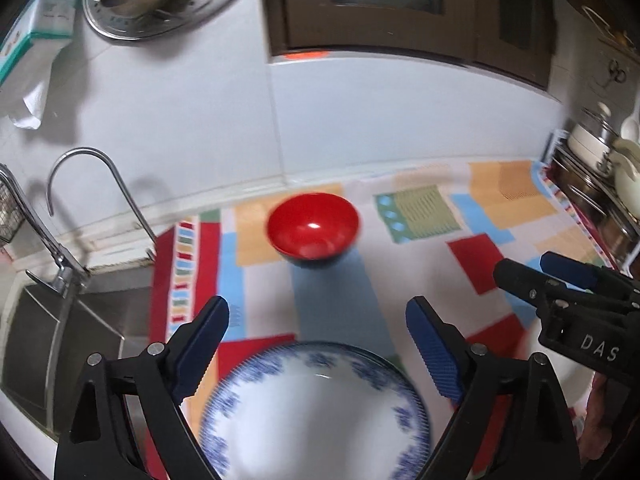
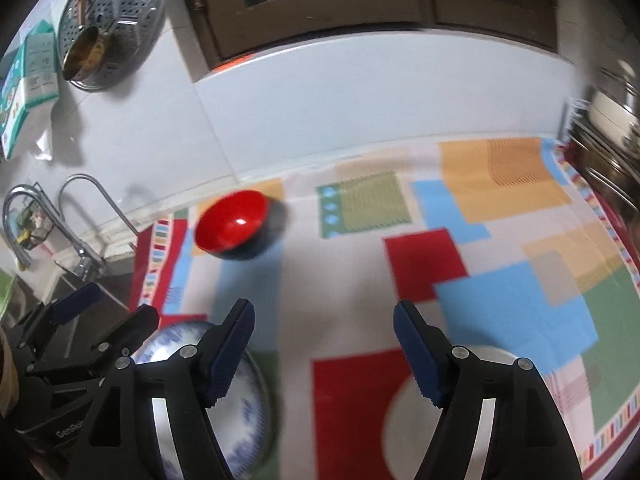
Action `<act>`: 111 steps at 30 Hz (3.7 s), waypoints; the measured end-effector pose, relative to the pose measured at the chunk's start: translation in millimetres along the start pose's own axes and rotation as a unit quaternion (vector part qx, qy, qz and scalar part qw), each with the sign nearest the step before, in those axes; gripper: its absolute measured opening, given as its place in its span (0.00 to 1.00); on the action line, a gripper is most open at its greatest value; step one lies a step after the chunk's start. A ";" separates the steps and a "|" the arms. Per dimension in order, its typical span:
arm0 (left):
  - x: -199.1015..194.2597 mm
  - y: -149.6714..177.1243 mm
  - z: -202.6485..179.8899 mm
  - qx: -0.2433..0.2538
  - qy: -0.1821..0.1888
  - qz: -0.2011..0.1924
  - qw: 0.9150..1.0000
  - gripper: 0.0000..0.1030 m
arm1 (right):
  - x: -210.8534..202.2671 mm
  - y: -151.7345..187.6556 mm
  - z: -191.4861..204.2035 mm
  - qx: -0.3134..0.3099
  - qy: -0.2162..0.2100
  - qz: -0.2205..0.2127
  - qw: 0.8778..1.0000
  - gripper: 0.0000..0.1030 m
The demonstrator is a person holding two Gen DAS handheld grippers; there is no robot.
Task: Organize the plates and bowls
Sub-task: 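Move both grippers to the rim of the red bowl by the sink, then close both grippers on the rim of the red bowl, then lift the red bowl and carry it over the nested bowls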
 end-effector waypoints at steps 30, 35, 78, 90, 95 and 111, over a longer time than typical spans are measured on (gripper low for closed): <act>184.2 -39.2 37.6 0.024 0.026 0.085 0.996 0.74 | 189.9 -64.3 35.4 0.018 0.003 0.100 0.995 0.68; 204.5 -33.5 25.2 0.034 0.032 0.102 0.994 0.67 | 210.9 -50.2 27.1 0.029 0.005 0.136 0.990 0.53; 162.8 -20.3 -4.3 0.023 0.079 0.110 0.990 0.12 | 179.2 -33.5 30.2 0.032 0.001 0.138 0.990 0.13; 81.0 -3.5 -23.5 0.008 0.092 0.086 0.992 0.12 | 98.7 -16.2 29.8 0.007 0.003 0.101 0.995 0.13; 48.9 1.2 -40.5 0.009 0.101 0.072 0.992 0.12 | 65.7 -8.2 24.7 0.002 0.009 0.090 0.996 0.13; -33.4 14.3 -118.0 0.036 0.165 0.039 0.985 0.13 | -42.9 18.9 -21.4 0.021 0.046 0.032 0.998 0.13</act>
Point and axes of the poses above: each gripper's, at about its wrist camera, not at the fingertips, and x roughly the way its jaws point, z to its left, y to its underside, the point moved 9 cm from there along x, roughly the way its jaws point, and after that the axes turned 12 degrees about -y, right-handed, at the moved point
